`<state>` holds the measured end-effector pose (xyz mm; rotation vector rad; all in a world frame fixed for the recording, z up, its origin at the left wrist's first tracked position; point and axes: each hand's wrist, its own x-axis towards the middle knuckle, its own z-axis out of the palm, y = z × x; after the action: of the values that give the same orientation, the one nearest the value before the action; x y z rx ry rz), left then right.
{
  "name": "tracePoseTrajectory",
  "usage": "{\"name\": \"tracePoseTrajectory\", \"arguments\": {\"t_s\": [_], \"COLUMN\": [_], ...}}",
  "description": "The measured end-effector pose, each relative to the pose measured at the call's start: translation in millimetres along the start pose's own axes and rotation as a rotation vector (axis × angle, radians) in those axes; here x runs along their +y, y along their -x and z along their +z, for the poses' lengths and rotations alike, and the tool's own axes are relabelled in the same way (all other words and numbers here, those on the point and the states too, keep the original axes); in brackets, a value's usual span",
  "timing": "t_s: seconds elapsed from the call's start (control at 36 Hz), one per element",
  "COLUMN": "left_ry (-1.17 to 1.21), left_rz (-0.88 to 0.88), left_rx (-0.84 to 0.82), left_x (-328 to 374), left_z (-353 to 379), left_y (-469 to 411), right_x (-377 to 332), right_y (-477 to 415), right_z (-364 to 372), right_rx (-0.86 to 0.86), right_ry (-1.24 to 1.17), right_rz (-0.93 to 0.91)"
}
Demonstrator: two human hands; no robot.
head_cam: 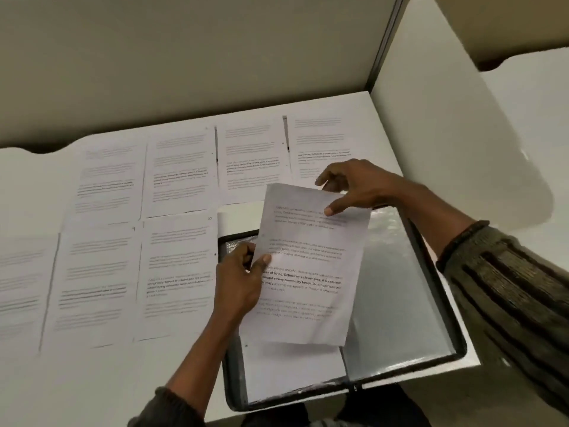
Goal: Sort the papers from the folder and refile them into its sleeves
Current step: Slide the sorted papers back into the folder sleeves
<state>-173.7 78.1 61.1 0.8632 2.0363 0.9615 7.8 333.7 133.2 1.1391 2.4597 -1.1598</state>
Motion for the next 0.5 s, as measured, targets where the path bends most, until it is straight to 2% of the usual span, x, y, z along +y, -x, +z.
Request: {"name": "tracePoseTrajectory", "arguments": {"t_s": [0.06, 0.14, 0.25, 0.33, 0.42, 0.5], "left_ry": [0.027, 0.068, 0.080, 0.113, 0.016, -0.258], "left_rz": [-0.022, -0.048, -0.083, -0.180, -0.281, -0.409], "left_rx": [0.044, 0.119, 0.244, 0.316, 0.419, 0.416], "left_x": [7, 20, 29, 30, 31, 34], "left_z": [14, 36, 66, 94, 126, 158], "left_y": [3, 8, 8, 8, 16, 30], "right_x": [4, 16, 32, 45, 58, 71], "right_y": [-17, -40, -62, -75, -85, -98], "right_z": [-10, -18, -34, -51, -69, -87], "right_rx": [-0.133, -0.220, -0.240, -0.192, -0.189, -0.175], "right_ry": [0.078, 0.154, 0.206, 0.226, 0.307, 0.387], "right_rz": [-0.060, -0.120, -0.181, -0.185, -0.191, -0.199]}}
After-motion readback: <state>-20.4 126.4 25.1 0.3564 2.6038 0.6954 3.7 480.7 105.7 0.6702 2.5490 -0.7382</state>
